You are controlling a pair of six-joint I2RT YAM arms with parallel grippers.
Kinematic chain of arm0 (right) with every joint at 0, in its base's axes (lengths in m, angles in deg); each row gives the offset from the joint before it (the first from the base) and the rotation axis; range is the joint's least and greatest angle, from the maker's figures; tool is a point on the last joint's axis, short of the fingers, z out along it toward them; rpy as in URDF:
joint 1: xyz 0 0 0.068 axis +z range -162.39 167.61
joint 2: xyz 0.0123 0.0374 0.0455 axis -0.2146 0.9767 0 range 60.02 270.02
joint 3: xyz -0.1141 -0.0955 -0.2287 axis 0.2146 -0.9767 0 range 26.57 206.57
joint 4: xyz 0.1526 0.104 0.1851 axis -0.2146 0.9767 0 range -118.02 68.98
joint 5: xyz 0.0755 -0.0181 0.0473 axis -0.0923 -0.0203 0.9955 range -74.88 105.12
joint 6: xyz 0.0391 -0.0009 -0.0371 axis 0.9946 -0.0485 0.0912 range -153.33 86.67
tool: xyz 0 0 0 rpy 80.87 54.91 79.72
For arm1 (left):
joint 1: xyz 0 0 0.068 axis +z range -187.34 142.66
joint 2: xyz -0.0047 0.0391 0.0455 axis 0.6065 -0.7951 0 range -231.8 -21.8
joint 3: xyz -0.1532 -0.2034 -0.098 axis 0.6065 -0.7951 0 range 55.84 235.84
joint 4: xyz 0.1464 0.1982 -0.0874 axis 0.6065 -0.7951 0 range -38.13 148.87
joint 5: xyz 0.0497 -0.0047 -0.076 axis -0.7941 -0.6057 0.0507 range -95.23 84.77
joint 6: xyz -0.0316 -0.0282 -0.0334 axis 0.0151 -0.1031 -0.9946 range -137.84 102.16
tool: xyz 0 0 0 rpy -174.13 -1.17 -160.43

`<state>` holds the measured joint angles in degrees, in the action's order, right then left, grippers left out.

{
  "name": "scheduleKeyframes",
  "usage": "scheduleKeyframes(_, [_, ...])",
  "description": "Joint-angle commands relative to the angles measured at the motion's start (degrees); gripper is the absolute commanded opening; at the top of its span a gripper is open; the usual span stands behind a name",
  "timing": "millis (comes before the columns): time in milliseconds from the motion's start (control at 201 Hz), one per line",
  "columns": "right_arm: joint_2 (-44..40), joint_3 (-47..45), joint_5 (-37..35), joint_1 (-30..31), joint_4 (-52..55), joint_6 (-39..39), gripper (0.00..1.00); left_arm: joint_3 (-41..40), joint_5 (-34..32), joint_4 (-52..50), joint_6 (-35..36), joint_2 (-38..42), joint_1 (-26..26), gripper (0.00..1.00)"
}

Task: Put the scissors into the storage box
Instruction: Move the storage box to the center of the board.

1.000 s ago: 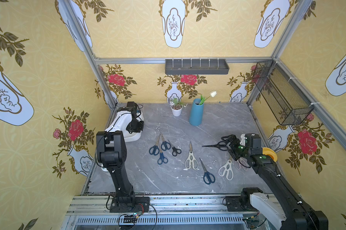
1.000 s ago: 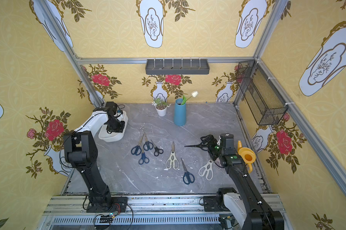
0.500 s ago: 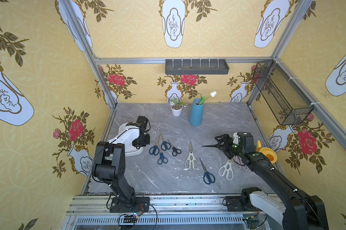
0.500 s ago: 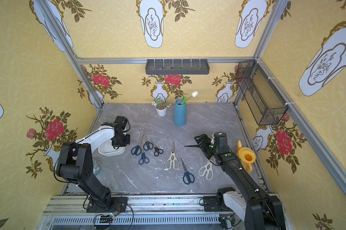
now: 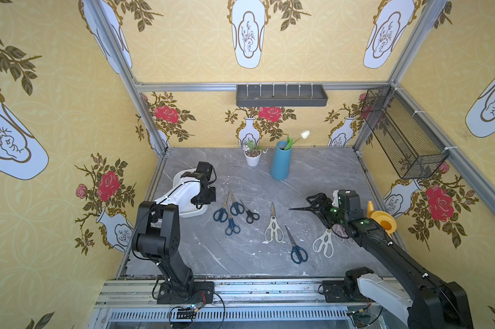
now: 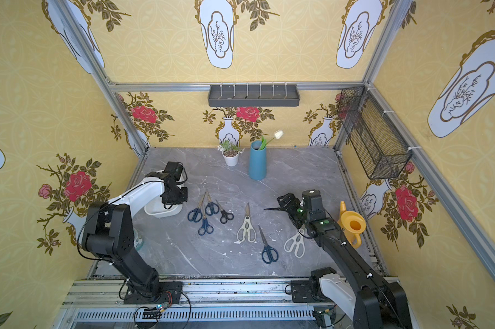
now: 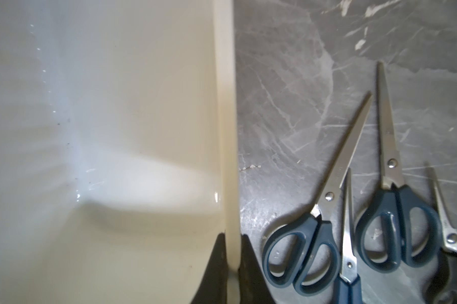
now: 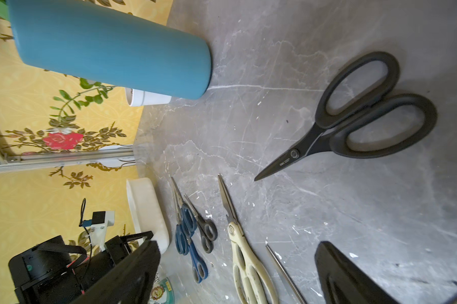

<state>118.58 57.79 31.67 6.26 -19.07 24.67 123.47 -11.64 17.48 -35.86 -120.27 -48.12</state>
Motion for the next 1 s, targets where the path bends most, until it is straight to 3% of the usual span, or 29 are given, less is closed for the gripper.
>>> scheduleKeyframes(0, [4.0, 3.4, -2.3, 3.7, 2.0, -3.6, 0.98, -0.3, -0.4, 0.4, -0.2, -0.6, -0.2, 0.00])
scheduleKeyframes(95, [11.9, 11.8, -9.7, 13.0, 10.3, -7.3, 0.98, 0.7, -0.8, 0.3, -0.1, -0.5, -0.3, 0.00])
scheduleKeyframes(234, [29.8, 27.8, -14.1, 25.9, 28.3, -9.0, 0.74, 0.7, -0.2, -0.1, -0.3, -0.1, -0.4, 0.00])
scheduleKeyframes(339, [40.8, 36.5, -15.1, 35.0, 37.9, -8.0, 0.63, -0.4, 0.4, 0.4, -0.4, 0.6, -0.6, 0.00])
scheduleKeyframes(433, [44.6, 39.9, -15.2, 39.0, 40.2, -5.5, 0.52, -1.7, 1.2, 1.2, -0.5, 0.8, -0.6, 0.00])
scheduleKeyframes(662, [44.3, 40.7, -16.0, 39.7, 42.7, -2.0, 0.47, -3.9, 4.0, 1.9, -1.3, 1.6, -1.8, 0.07])
scheduleKeyframes(742, [43.5, 38.9, -16.4, 38.8, 42.9, -1.8, 0.47, -4.8, 5.5, 2.4, -1.6, 1.8, -2.5, 0.20])
scheduleKeyframes(886, [44.6, 38.0, -16.2, 36.0, 41.7, -4.1, 0.45, -1.9, 7.5, 1.0, 1.4, 3.6, -2.7, 0.68])
scheduleKeyframes(991, [44.6, 37.2, -16.2, 35.1, 40.3, -4.3, 0.43, 3.5, 11.0, -2.5, 9.8, 8.0, -1.1, 0.76])
